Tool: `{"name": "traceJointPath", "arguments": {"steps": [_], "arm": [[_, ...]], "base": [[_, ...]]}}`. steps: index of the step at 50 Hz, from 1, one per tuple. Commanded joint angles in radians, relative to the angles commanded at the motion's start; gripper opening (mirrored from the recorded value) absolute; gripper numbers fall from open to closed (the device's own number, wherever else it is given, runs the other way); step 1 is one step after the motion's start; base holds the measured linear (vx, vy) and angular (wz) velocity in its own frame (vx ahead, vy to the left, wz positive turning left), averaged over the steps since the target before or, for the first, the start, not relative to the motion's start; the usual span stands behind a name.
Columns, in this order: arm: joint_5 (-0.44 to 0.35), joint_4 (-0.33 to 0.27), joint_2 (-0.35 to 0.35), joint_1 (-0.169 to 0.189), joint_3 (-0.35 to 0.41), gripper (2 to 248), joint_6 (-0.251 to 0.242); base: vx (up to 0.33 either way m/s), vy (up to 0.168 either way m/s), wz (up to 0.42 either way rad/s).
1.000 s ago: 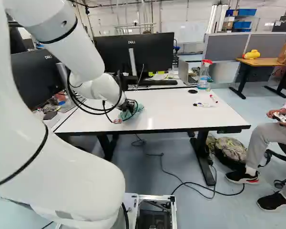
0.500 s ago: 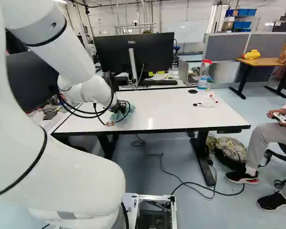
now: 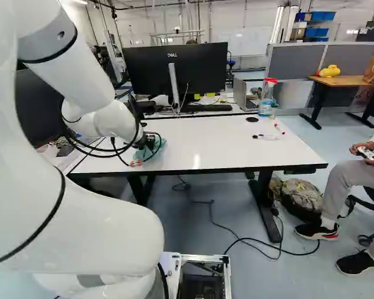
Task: Clean the table with the green towel
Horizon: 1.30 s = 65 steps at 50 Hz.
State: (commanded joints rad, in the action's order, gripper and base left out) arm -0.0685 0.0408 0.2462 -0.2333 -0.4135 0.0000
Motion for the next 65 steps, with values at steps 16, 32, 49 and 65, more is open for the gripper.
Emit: {"name": "traceJointPath", "arguments": {"steps": [16, 32, 49, 65], "arm": [[0.000, 0.000, 0.000, 0.000, 0.000, 54, 0.000], [0.000, 0.000, 0.004, 0.004, 0.000, 54, 0.000], [0.000, 0.000, 0.036, 0.071, -0.011, 54, 0.000], [0.000, 0.000, 0.045, 0.138, -0.045, 54, 0.000]], "base": [[0.000, 0.000, 0.000], [0.000, 0.000, 0.000], [0.000, 0.000, 0.000], [0.000, 0.000, 0.000]]}}
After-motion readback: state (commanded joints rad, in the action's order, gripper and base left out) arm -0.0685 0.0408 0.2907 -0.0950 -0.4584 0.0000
